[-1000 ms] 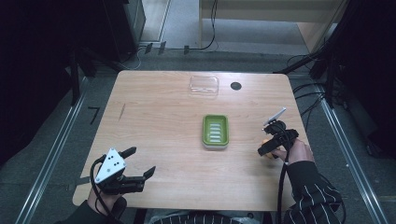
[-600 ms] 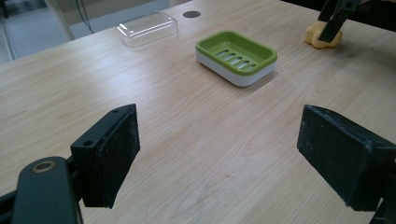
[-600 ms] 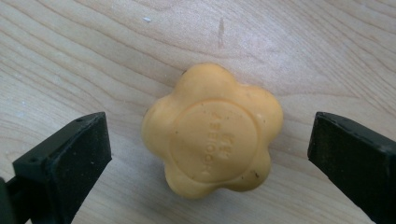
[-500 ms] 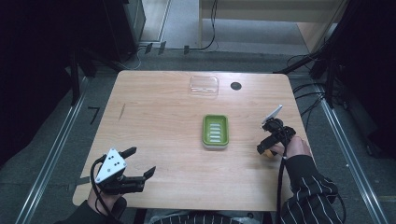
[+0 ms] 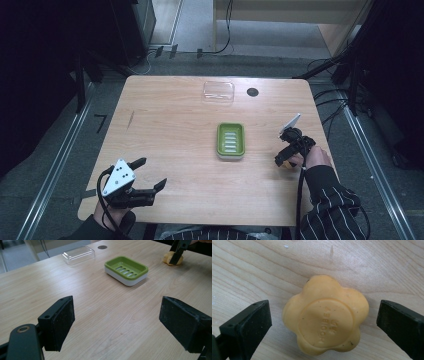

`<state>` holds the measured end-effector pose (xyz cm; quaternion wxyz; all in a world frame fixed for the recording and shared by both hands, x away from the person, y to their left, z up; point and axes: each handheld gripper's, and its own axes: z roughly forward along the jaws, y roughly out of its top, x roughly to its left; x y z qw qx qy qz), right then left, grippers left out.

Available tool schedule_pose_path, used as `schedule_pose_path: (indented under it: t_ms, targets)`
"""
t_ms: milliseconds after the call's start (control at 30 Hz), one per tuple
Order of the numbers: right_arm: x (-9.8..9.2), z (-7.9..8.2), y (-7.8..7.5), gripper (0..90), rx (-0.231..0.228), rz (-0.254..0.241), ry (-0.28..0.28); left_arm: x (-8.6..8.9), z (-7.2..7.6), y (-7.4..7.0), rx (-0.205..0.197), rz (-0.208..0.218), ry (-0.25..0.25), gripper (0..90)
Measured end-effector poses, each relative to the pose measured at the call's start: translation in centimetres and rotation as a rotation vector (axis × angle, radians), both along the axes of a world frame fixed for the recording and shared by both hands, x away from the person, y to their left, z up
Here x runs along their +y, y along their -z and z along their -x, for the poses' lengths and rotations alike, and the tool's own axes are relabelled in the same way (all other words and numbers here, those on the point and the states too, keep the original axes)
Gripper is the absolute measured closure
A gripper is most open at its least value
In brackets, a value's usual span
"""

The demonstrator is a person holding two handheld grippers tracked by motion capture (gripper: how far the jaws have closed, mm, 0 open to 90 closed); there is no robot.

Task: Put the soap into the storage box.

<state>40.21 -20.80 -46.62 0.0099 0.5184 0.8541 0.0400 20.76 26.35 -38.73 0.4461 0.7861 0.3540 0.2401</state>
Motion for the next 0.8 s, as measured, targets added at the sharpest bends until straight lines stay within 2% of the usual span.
schedule_pose_path:
  t_ms: [100, 133, 167, 367, 467, 667, 800]
  targets:
    - [-0.04, 0.0, 0.13, 3.7, -0.003, -0.003, -0.006, 0.0, 0.01, 0.0, -0.001, 0.001, -0.001, 13.5]
    - [0.03, 0.03, 0.24, 11.2, -0.003, 0.002, -0.011, 0.01, 0.01, 0.0, -0.001, 0.001, -0.001, 13.6]
    - [0.03, 0.03, 0.27, 13.5, -0.002, 0.0, -0.013, 0.0, 0.0, 0.0, -0.001, 0.001, -0.001, 13.6]
    - [0.06, 0.02, 0.31, 17.3, -0.005, 0.005, -0.011, 0.02, 0.01, 0.01, -0.002, 0.002, 0.0, 13.6]
    - [-0.01, 0.0, 0.39, 20.2, 0.012, 0.008, -0.007, 0.03, 0.03, 0.0, -0.003, 0.003, 0.0, 13.6]
    - [0.03, -0.02, 0.45, 25.4, 0.018, 0.005, -0.011, 0.04, 0.03, 0.0, -0.003, 0.002, 0.0, 13.6]
    - [0.11, 0.01, 0.45, 25.9, 0.018, 0.008, -0.006, 0.07, 0.05, -0.02, -0.003, 0.0, 0.002, 13.6]
